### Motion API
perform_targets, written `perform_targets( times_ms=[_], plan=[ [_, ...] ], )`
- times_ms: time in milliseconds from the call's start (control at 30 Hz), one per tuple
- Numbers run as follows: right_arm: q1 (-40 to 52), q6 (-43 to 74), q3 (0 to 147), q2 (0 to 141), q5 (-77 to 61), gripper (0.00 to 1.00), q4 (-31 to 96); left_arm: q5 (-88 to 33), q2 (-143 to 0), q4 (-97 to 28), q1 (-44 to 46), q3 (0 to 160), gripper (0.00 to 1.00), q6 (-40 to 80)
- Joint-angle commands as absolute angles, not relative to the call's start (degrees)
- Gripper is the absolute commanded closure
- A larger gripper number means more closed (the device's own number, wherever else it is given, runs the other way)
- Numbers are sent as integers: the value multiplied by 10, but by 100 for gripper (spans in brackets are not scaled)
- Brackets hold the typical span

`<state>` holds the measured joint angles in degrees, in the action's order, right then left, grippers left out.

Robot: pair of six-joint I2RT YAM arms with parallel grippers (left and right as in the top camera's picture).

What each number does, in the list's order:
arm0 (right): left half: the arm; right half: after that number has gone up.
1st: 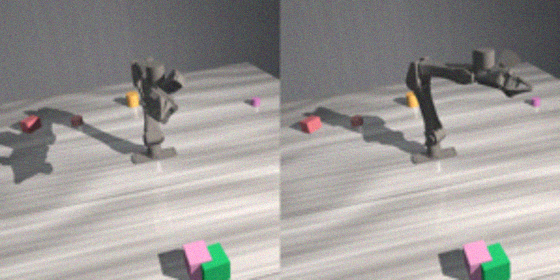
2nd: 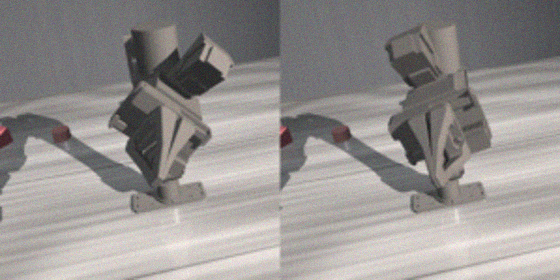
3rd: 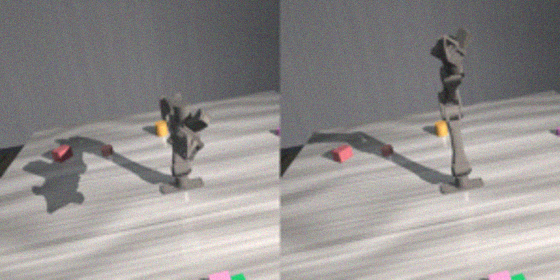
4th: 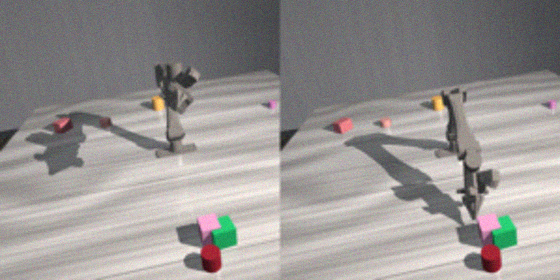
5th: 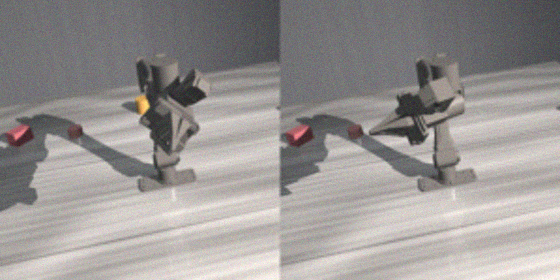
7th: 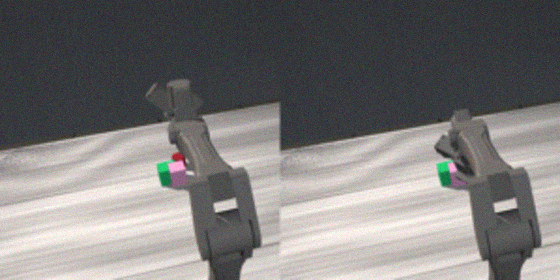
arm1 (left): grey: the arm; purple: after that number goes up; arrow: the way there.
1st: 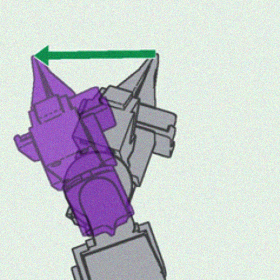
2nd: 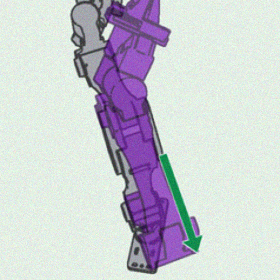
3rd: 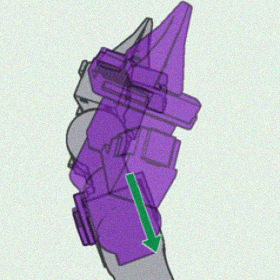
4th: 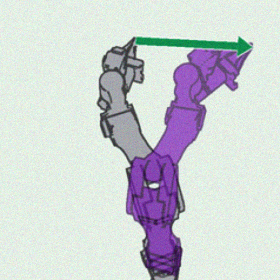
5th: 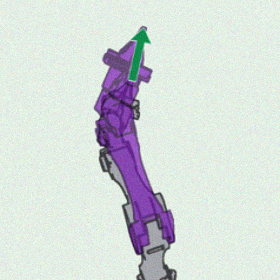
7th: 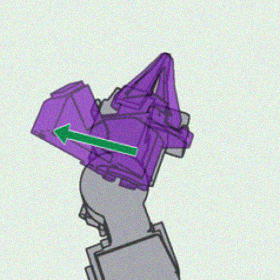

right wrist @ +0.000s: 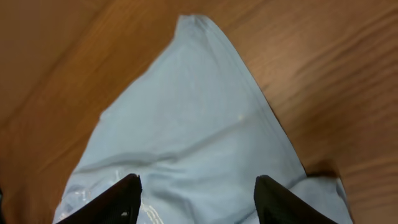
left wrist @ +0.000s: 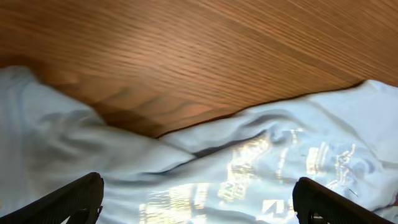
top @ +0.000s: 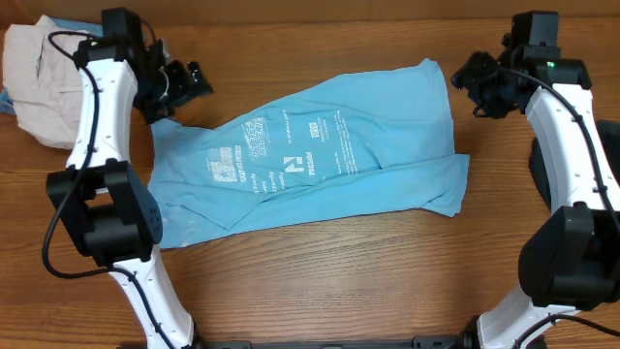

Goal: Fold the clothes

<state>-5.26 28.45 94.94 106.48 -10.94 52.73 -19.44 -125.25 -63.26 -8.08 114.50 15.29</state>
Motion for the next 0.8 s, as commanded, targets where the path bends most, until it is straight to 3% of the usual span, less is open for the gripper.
perform_targets(
  times_ms=[0, 33, 100, 300, 767],
  plan=[
    [-54, 283, 964, 1069, -105, 37, 539, -174, -1259, -621, -65, 1153, 0, 183],
    [-54, 283, 964, 1069, -107, 37, 547, -174, -1264, -614, -64, 1153, 1, 185],
    [-54, 283, 958, 1069, -109, 37, 559, -174, -1278, -599, -64, 1153, 16, 184],
    [-48, 283, 940, 1069, -108, 37, 583, -165, -1321, -573, -68, 1153, 39, 184],
    [30, 283, 940, 1069, -107, 34, 587, -103, -1399, -619, -67, 1152, 39, 177]
  ],
)
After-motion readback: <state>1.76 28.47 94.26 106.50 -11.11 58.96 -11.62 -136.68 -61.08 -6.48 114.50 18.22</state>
